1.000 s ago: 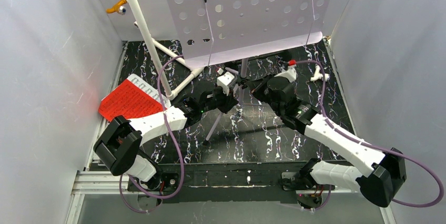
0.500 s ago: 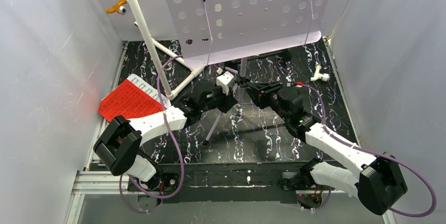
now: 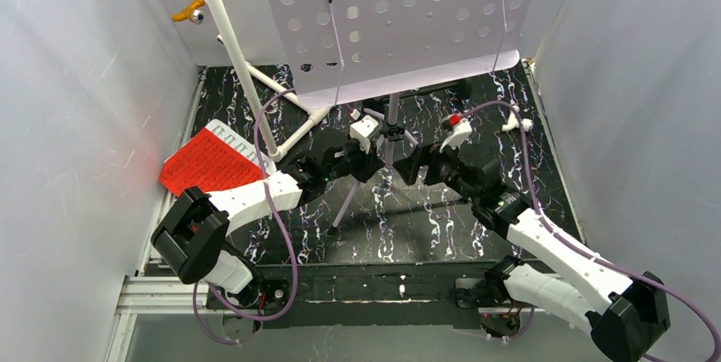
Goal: Set up the instrument practice props
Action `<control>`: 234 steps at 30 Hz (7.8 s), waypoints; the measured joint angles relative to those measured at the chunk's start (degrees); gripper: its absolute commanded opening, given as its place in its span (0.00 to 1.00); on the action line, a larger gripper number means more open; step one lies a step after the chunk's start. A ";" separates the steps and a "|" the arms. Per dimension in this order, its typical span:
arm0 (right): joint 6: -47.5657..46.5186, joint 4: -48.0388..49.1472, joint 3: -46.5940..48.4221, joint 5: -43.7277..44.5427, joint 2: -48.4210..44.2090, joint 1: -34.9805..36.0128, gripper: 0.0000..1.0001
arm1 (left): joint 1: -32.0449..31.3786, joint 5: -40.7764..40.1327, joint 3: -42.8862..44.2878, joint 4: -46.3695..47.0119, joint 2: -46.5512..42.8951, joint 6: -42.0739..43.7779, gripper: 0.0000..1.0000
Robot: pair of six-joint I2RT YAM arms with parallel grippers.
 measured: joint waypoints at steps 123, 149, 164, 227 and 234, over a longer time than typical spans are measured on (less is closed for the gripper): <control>65.22 23.52 -10.27 11.32 5.46 2.62 0.56 | -0.31 0.42 1.68 -2.29 0.70 -1.42 0.00; 21.11 -0.48 11.74 14.64 10.67 2.89 0.01 | -0.31 0.39 1.90 -2.82 0.70 -1.36 0.00; 68.63 35.32 -10.45 4.22 13.88 -3.02 0.53 | 0.00 0.13 1.99 -3.13 0.70 -1.68 0.00; 17.31 11.21 3.82 22.10 7.69 6.23 0.01 | -0.04 0.50 2.38 -3.87 0.68 -1.51 0.00; 45.29 18.49 -3.54 7.76 6.67 -2.08 0.01 | -0.04 0.55 2.40 -3.93 0.68 -1.46 0.00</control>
